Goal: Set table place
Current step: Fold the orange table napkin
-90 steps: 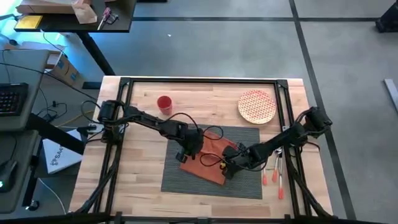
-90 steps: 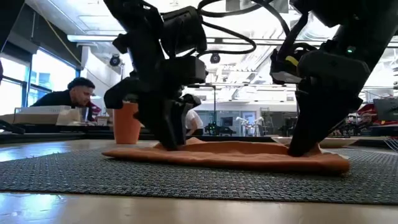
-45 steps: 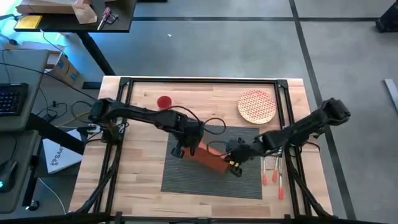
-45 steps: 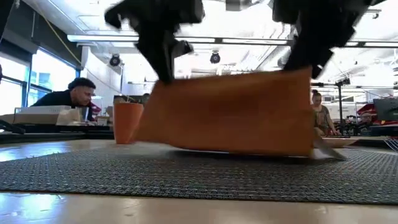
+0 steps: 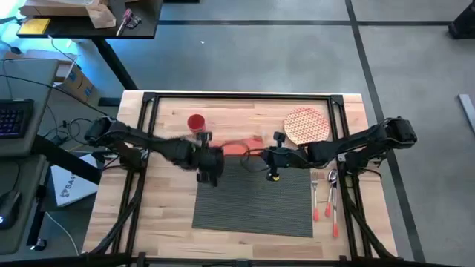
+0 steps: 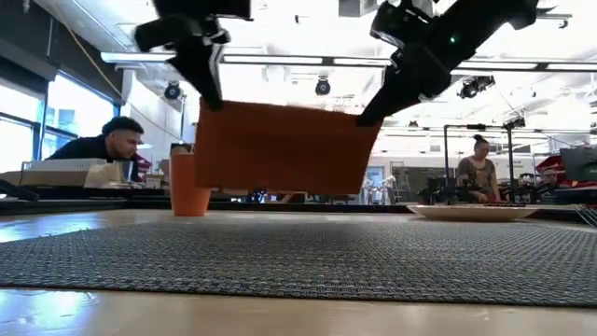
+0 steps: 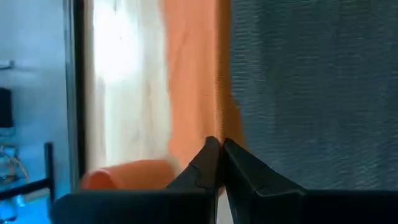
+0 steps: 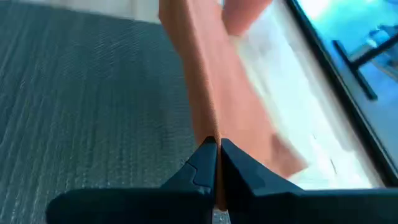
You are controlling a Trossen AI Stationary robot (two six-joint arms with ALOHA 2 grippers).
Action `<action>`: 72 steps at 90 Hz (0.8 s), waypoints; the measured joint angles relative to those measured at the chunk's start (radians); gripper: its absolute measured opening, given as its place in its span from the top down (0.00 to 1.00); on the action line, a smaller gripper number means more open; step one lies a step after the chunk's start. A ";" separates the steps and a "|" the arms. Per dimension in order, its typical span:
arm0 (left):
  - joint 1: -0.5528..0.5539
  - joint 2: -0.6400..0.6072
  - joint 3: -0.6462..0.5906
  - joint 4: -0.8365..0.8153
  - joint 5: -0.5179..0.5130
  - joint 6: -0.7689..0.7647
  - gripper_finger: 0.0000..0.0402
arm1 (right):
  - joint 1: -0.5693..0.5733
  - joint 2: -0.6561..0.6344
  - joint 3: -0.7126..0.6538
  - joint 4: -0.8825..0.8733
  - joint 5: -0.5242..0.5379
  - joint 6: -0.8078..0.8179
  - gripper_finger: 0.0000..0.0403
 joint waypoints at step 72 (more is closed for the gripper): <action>-0.224 0.128 0.137 0.217 0.332 -0.551 1.00 | 0.182 0.012 -0.002 -0.130 -0.232 0.410 0.73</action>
